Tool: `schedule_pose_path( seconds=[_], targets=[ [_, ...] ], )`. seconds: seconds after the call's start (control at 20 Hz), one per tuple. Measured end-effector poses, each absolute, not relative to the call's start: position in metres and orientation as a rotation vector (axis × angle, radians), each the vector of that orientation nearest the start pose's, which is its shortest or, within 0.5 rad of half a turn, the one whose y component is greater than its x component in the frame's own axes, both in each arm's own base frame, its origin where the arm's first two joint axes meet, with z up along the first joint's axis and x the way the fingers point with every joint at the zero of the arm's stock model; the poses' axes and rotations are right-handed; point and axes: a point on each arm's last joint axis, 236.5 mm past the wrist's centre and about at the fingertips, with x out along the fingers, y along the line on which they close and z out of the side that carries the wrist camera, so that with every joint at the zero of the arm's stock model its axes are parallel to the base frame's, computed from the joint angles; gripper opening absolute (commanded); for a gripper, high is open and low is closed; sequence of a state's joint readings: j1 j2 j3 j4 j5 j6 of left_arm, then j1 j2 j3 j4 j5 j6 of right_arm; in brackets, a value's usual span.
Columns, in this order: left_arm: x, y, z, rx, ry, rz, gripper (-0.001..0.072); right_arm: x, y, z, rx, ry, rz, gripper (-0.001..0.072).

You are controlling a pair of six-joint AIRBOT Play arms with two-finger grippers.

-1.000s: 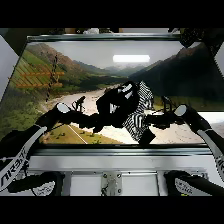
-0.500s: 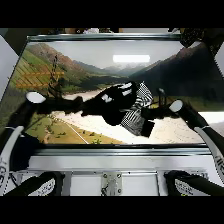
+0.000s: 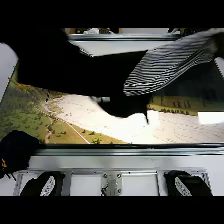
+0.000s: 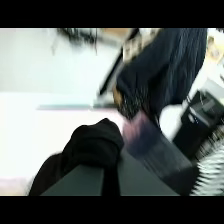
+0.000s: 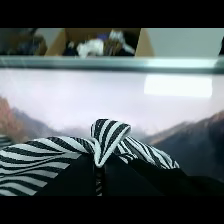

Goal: Fold the clothes and pants, and hang the long-sleeved shirts on hangers.

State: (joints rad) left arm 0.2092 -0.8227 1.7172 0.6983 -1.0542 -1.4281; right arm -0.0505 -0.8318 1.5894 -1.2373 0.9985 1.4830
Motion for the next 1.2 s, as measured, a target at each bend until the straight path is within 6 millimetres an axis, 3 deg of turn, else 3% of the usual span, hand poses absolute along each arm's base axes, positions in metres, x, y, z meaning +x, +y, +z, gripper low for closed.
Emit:
schedule_pose_path(
  seconds=[0.1,0.2,0.35,0.45,0.6,0.75,0.8,0.85,0.9,0.95,1.0,1.1,1.2],
  targets=[
    [0.263,-0.090,0.523,-0.310,-0.061,-0.473,0.0016,0.316,0.041,0.444,0.141,0.115,0.189,0.0012],
    [0.252,-0.082,0.539,-0.293,-0.116,-0.430,0.0016,0.301,0.039,0.461,0.165,0.068,0.180,0.0013],
    [0.266,-0.071,0.530,-0.322,-0.084,-0.396,0.0016,0.296,0.037,0.464,0.193,0.071,0.169,0.0013],
    [0.292,-0.071,0.503,-0.367,0.008,-0.409,0.0016,0.306,0.037,0.450,0.213,0.131,0.166,0.0013],
    [0.344,-0.087,0.429,-0.437,0.240,-0.461,0.0016,0.338,0.036,0.406,0.230,0.291,0.154,0.0014],
    [0.392,-0.121,0.326,-0.471,0.528,-0.509,0.0016,0.381,0.035,0.342,0.247,0.496,0.140,0.0019],
    [0.403,-0.133,0.290,-0.475,0.623,-0.515,0.0016,0.398,0.033,0.317,0.252,0.566,0.133,0.0112],
    [0.411,-0.144,0.256,-0.476,0.708,-0.521,0.0016,0.412,0.032,0.295,0.259,0.626,0.127,0.0416],
    [0.417,-0.156,0.221,-0.486,0.797,-0.526,0.0108,0.426,0.031,0.271,0.265,0.686,0.122,0.0655],
    [0.420,-0.166,0.191,-0.487,0.873,-0.530,0.0507,0.437,0.031,0.250,0.263,0.739,0.120,0.0657],
    [0.422,-0.175,0.162,-0.491,0.945,-0.530,0.0696,0.447,0.031,0.231,0.261,0.782,0.122,0.0658],
    [0.424,-0.182,0.120,-0.503,1.060,-0.515,0.0680,0.459,0.030,0.208,0.254,0.829,0.124,0.0658],
    [0.426,-0.180,0.099,-0.519,1.119,-0.498,0.0680,0.465,0.030,0.205,0.229,0.823,0.135,0.0657]
  ],
)
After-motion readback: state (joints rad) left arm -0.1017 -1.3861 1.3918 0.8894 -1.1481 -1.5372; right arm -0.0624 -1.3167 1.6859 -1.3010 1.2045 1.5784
